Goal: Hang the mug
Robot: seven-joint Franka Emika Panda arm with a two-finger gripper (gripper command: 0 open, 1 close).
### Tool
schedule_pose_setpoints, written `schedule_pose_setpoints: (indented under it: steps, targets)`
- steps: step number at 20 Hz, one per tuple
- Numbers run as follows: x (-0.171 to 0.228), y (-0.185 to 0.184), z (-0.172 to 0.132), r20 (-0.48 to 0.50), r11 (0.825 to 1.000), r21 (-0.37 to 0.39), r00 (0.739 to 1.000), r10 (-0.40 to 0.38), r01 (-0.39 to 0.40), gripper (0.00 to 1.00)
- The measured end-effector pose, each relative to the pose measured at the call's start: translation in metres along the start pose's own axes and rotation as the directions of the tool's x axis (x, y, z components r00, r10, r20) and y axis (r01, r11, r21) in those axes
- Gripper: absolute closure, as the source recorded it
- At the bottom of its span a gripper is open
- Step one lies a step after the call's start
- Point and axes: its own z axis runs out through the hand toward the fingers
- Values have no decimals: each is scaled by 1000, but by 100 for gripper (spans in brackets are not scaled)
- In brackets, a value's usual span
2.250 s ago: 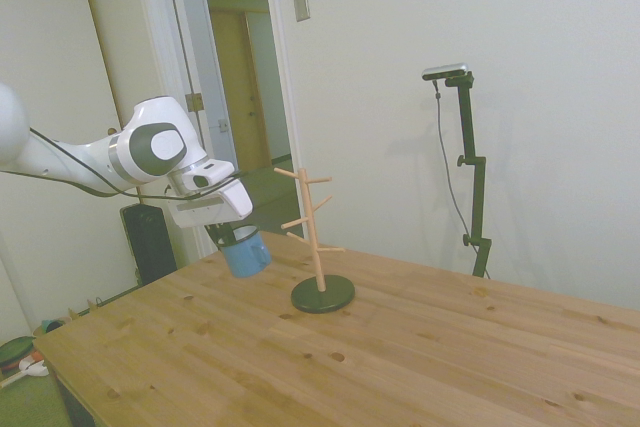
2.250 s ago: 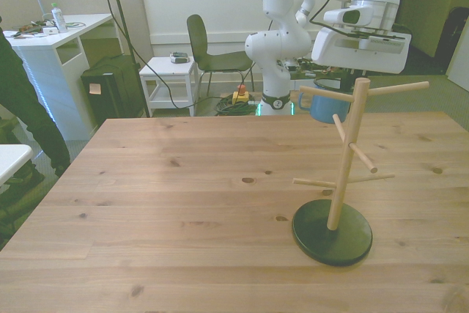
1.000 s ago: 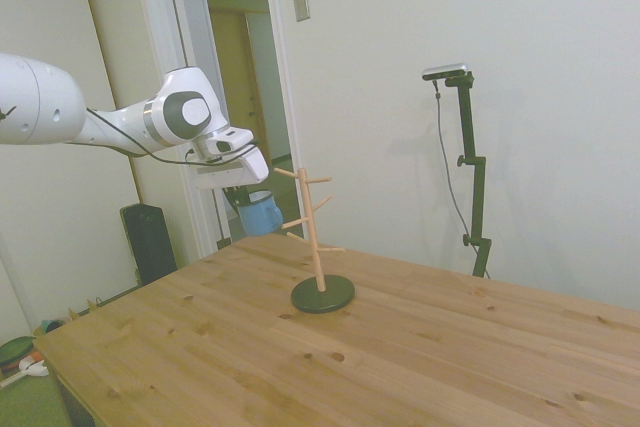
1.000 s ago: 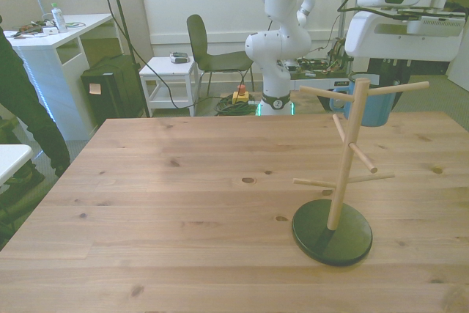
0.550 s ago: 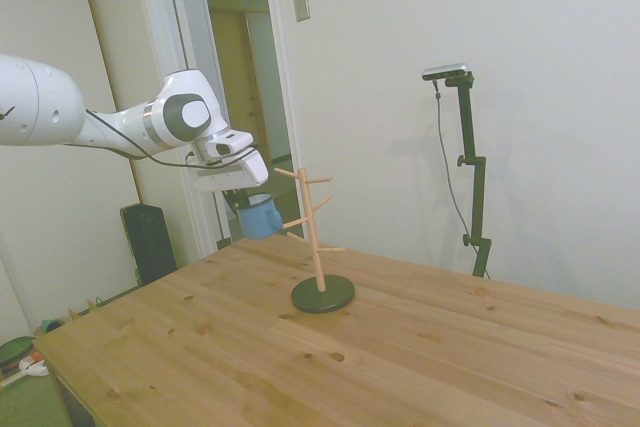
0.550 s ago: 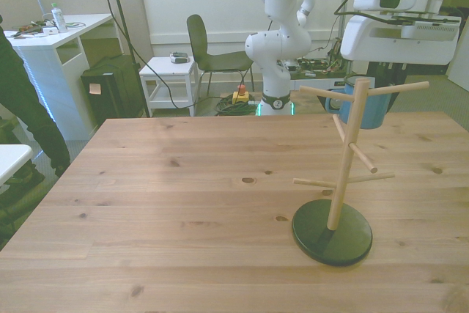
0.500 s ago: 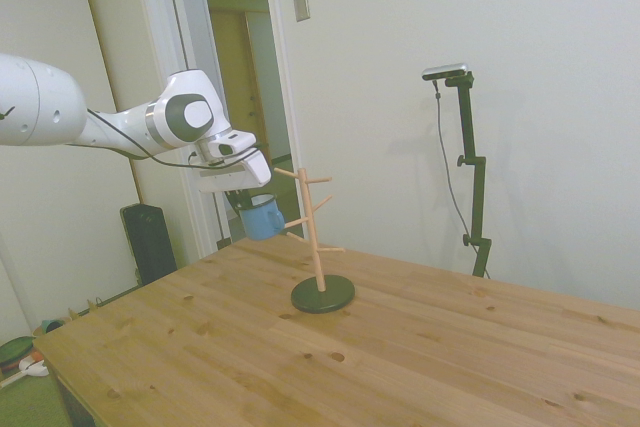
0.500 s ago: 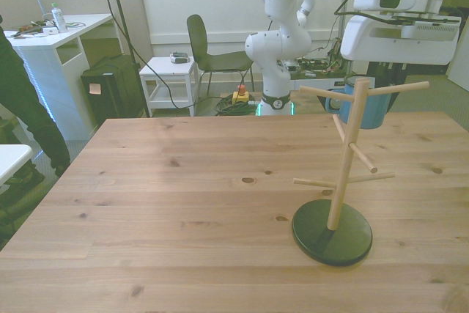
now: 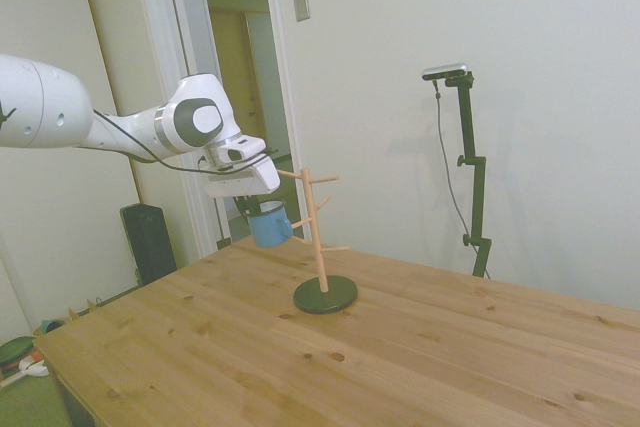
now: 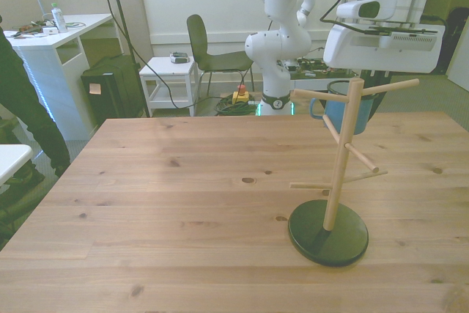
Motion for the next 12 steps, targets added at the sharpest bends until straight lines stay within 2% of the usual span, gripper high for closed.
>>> schedule_pose_setpoints:
  steps: [12]
  targets:
    - [18, -26, 3, 8, 995, -23, 996, -94, 94, 100]
